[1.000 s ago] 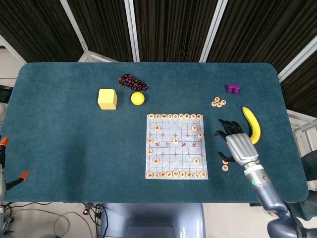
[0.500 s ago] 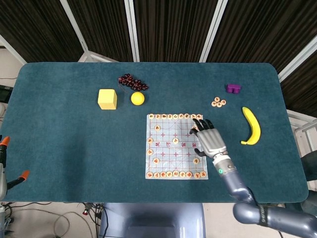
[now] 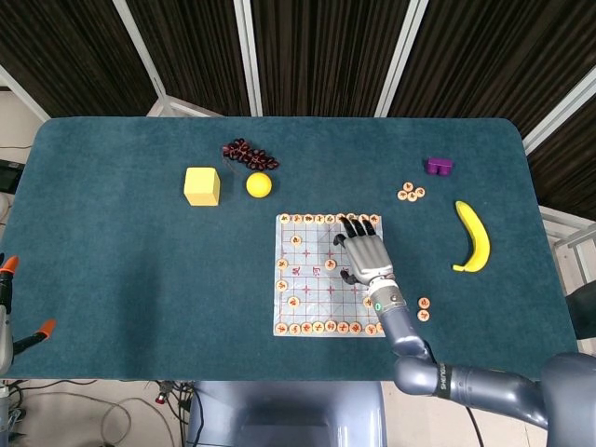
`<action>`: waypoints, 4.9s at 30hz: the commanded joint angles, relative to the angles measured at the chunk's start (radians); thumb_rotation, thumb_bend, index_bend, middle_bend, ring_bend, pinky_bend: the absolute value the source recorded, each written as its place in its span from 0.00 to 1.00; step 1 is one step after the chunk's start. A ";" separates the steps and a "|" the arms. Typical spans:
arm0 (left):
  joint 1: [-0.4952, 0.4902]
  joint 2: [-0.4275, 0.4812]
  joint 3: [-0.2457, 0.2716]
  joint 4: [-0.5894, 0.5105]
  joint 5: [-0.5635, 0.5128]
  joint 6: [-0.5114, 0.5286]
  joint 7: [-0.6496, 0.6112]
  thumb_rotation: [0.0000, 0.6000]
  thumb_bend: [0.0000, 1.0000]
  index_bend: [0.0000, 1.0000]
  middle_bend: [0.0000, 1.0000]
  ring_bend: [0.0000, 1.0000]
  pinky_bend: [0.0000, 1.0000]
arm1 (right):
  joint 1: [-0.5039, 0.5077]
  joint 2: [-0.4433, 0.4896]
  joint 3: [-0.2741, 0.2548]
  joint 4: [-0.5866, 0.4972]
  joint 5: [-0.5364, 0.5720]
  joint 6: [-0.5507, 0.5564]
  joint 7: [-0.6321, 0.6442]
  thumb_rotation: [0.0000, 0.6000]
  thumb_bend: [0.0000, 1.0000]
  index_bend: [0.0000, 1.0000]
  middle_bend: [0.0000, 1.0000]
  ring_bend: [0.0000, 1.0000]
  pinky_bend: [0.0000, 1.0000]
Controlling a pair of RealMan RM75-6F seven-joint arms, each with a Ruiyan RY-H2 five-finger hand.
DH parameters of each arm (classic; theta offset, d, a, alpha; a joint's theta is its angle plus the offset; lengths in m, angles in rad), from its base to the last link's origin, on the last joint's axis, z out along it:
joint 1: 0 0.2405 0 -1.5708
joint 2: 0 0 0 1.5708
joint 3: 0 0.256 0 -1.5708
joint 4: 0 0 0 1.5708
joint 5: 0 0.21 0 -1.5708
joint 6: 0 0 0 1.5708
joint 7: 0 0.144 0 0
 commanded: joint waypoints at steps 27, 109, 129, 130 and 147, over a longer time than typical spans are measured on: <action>-0.001 0.008 -0.007 -0.002 -0.020 -0.004 -0.021 1.00 0.03 0.05 0.00 0.00 0.07 | 0.064 -0.120 -0.035 0.170 0.068 -0.007 0.000 1.00 0.37 0.40 0.00 0.00 0.04; -0.001 0.008 -0.016 -0.004 -0.045 0.004 -0.017 1.00 0.03 0.06 0.00 0.00 0.07 | 0.161 -0.185 0.041 0.336 0.213 -0.055 -0.037 1.00 0.37 0.51 0.00 0.00 0.04; -0.003 0.006 -0.018 -0.001 -0.048 0.002 -0.019 1.00 0.03 0.06 0.00 0.00 0.07 | 0.167 -0.184 0.044 0.335 0.221 -0.056 -0.045 1.00 0.37 0.39 0.00 0.00 0.04; -0.003 0.006 -0.018 0.000 -0.049 0.001 -0.019 1.00 0.03 0.06 0.00 0.00 0.07 | 0.167 -0.174 0.049 0.320 0.217 -0.049 -0.043 1.00 0.37 0.39 0.00 0.00 0.04; -0.001 0.005 -0.013 -0.004 -0.037 0.010 -0.016 1.00 0.03 0.06 0.00 0.00 0.07 | -0.134 0.319 -0.037 -0.309 -0.136 0.197 0.171 1.00 0.37 0.27 0.00 0.00 0.04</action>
